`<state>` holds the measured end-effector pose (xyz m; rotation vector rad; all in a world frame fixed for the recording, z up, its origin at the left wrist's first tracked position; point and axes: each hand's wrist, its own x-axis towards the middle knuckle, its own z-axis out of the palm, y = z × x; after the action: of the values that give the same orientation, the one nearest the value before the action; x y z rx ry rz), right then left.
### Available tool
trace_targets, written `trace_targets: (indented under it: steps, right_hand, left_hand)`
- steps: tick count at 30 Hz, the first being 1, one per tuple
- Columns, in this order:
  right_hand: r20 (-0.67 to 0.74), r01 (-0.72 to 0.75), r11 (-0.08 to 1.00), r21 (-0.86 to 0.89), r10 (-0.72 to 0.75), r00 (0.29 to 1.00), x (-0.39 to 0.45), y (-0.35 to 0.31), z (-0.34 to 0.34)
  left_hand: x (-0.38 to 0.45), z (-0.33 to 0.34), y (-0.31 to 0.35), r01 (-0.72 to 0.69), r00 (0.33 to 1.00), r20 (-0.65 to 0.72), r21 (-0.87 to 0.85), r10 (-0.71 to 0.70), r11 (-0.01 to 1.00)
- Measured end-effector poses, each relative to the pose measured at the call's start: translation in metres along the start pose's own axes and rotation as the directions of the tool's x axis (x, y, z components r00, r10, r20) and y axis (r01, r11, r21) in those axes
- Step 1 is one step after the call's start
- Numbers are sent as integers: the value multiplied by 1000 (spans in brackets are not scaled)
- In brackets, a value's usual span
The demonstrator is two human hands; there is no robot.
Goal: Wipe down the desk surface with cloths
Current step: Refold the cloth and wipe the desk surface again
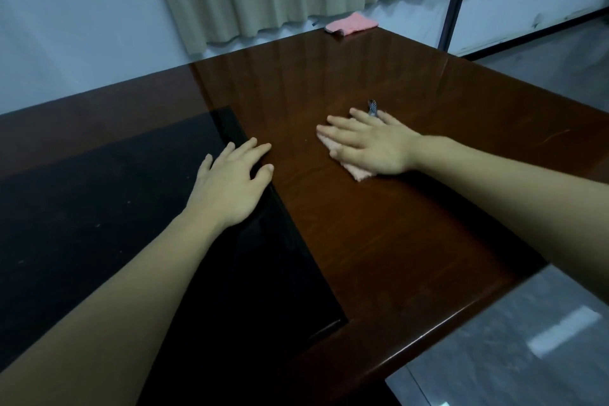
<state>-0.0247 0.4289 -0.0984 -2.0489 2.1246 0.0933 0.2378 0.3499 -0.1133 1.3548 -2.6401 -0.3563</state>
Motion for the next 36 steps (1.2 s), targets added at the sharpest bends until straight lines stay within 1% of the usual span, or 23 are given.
trace_targets:
  steps: [3, 7, 10, 15, 18, 21, 26, 28, 30, 33, 36]
  right_hand:
    - [1, -113, 993, 16, 113, 994, 31, 6, -8]
    - [10, -158, 987, 25, 158, 987, 42, -2, -7]
    - [16, -84, 996, 7, 84, 996, 20, -20, -3]
    - [23, 144, 988, -64, -143, 989, -46, -58, 11]
    - [30, 177, 984, -35, -176, 984, -58, -61, 13]
    - [22, 126, 992, -22, -125, 992, -35, -54, 8]
    - [-9, -31, 999, 14, 31, 999, 24, -41, -2]
    - [-7, -65, 998, 28, 65, 998, 38, -43, -4]
    - [-3, -69, 997, 34, 69, 998, 41, -50, -3]
    - [9, 5, 1000, 14, -5, 1000, 28, -67, -2]
    - [27, 158, 987, -30, -157, 987, -3, -91, 3]
  left_hand:
    - [0, 0, 0, 5, 1000, 0, -3, -5, 1000]
    - [-2, 0, -1, 6, 1000, 2, -23, -6, 1000]
    - [-3, 1, -1, 7, 1000, 3, -13, -7, 1000]
    - [-2, 1, -1, 10, 1000, 4, 4, -10, 1000]
    - [-2, 1, -1, 9, 1000, -1, -2, -9, 1000]
    - [-1, 0, -2, 5, 1000, -7, -48, -5, 999]
    - [-5, -11, -11, -8, 1000, -21, -161, 5, 987]
    - [-12, -16, -17, -4, 1000, -23, -149, 1, 989]
    - [-19, -20, -25, 0, 999, -32, -109, -3, 994]
    - [-31, -26, -40, 19, 999, -27, -53, -21, 998]
    - [-42, -32, -57, 53, 998, -29, -1, -53, 999]
